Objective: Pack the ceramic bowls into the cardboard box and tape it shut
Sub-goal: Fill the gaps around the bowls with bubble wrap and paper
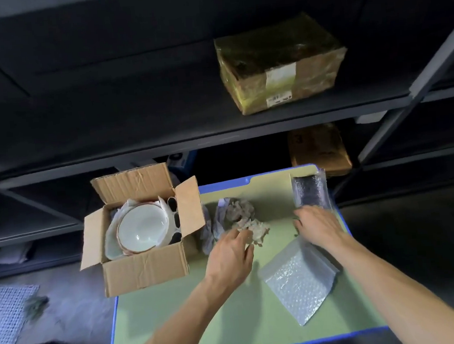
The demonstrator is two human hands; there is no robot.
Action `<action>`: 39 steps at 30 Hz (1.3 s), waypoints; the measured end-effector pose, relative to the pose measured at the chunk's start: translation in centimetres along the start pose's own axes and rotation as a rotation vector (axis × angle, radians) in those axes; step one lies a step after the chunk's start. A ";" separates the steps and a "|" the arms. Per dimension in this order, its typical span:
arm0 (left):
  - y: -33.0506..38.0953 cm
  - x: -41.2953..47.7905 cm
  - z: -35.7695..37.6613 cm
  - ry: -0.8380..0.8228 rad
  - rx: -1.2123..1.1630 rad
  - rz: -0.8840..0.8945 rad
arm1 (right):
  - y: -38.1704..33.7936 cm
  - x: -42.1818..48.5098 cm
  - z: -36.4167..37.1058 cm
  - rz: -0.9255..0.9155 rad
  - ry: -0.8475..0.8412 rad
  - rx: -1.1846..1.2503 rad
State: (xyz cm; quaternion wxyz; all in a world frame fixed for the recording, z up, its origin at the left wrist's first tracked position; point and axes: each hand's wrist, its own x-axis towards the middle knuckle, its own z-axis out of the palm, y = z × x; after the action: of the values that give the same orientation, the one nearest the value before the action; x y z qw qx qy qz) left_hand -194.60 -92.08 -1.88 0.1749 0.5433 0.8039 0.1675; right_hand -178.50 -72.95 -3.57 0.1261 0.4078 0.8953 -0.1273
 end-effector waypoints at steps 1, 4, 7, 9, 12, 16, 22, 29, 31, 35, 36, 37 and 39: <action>-0.1 0.1 0.0 0.006 -0.019 -0.002 | 0.1 -0.1 -0.1 0.001 0.041 -0.012; -0.1 1.0 0.2 0.020 -0.059 0.024 | 0.2 -0.4 -1.4 -0.027 0.182 -0.007; 0.8 3.4 0.0 -0.008 -0.099 0.018 | -0.2 -1.3 -3.5 -0.056 0.328 0.141; 2.2 5.1 -0.7 -0.014 -0.167 0.016 | -0.6 -2.4 -4.6 -0.086 0.381 0.257; 3.9 6.8 -1.9 -0.083 -0.340 -0.124 | -1.6 -4.6 -5.6 -0.115 0.384 0.477; 4.1 6.7 -1.5 -0.150 -0.593 -0.255 | -3.0 -6.7 -6.4 -0.136 0.295 0.657; 4.0 4.5 -2.2 -0.074 -0.925 -0.262 | -4.8 -7.0 -5.7 -0.147 0.168 0.574; 3.1 3.1 -4.0 0.079 -0.792 -0.302 | -7.0 -7.0 -5.3 -0.186 0.309 0.448; 2.8 2.4 -4.6 0.072 -0.699 -0.269 | -7.2 -6.9 -5.4 -0.175 0.378 0.407; 2.6 1.2 -5.1 0.060 -0.608 -0.273 | -7.7 -7.0 -5.5 -0.116 0.426 0.412; 2.7 0.9 -5.2 0.061 -0.617 -0.286 | -7.9 -7.0 -5.4 -0.096 0.409 0.444; 2.7 0.7 -5.3 0.063 -0.627 -0.293 | -8.0 -7.1 -5.4 -0.078 0.384 0.478; 2.6 0.3 -5.3 0.064 -0.635 -0.300 | -8.5 -7.3 -5.2 -0.065 0.339 0.528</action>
State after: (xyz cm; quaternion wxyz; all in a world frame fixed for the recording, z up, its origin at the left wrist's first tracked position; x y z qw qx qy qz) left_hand -195.06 -91.28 3.92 0.3325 0.3323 0.7876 0.3984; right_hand -180.97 -81.71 4.80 -0.1395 0.4133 0.8520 -0.2897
